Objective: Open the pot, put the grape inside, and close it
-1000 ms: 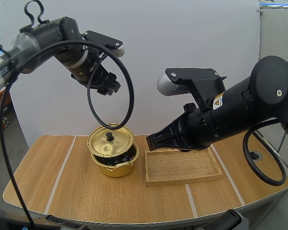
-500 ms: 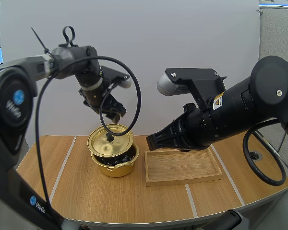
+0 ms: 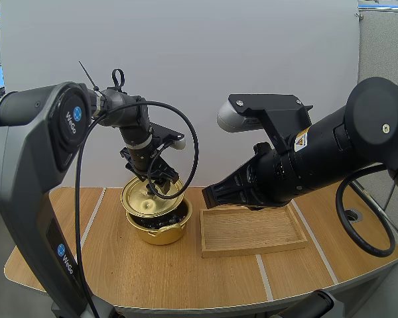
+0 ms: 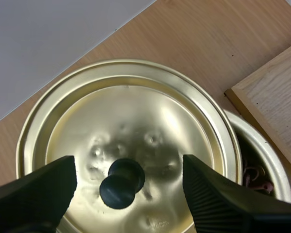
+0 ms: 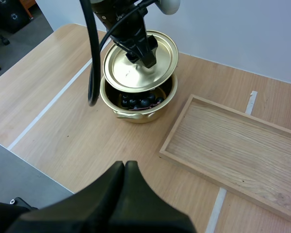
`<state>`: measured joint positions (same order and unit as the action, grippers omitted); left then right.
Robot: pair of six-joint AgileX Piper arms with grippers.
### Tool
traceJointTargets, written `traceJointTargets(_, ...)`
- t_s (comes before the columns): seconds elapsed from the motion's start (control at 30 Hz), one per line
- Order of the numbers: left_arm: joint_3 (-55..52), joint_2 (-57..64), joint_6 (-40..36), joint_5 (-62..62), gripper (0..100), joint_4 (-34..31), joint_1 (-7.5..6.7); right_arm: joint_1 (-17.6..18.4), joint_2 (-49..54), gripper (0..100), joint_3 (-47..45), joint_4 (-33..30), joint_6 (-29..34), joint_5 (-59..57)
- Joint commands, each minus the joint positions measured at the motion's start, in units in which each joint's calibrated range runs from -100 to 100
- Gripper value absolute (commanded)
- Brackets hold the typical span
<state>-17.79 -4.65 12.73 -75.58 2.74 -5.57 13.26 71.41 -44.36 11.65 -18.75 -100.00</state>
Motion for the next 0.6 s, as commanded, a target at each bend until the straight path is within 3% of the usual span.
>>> traceJointTargets(0.0, 0.35, -3.00, -0.28, 7.62, 100, 0.85, -0.26, -0.22, 0.74, 0, -0.11, 0.15, -0.58, 0.00)
traceJointTargets(0.3, 0.35, -4.86, -0.69, 8.48, 97, 0.11, -0.26, -0.22, 0.74, 0, -0.11, 0.15, -0.58, 0.00)
traceJointTargets(0.37, 0.35, -4.86, -1.03, 8.48, 76, 0.11, -0.26, -0.22, 0.74, 0, -0.11, 0.15, -0.58, 0.00)
traceJointTargets(0.43, 0.35, -4.86, -1.25, 8.48, 48, 0.11, -0.26, -0.22, 0.74, 0, -0.11, 0.15, -0.58, 0.00)
traceJointTargets(0.5, 0.35, -4.86, -1.55, 8.48, 8, 0.11, -0.26, -0.22, 0.74, 0, -0.11, 0.15, -0.58, 0.00)
traceJointTargets(0.53, 0.35, -4.86, -1.55, 8.48, 0, 0.01, -0.26, -0.22, 0.74, 0, -0.11, 0.15, -0.58, 0.00)
traceJointTargets(0.57, 0.35, -4.86, -1.62, 8.48, 0, 0.01, -0.26, -0.22, 0.74, 0, -0.11, 0.15, -0.58, 0.00)
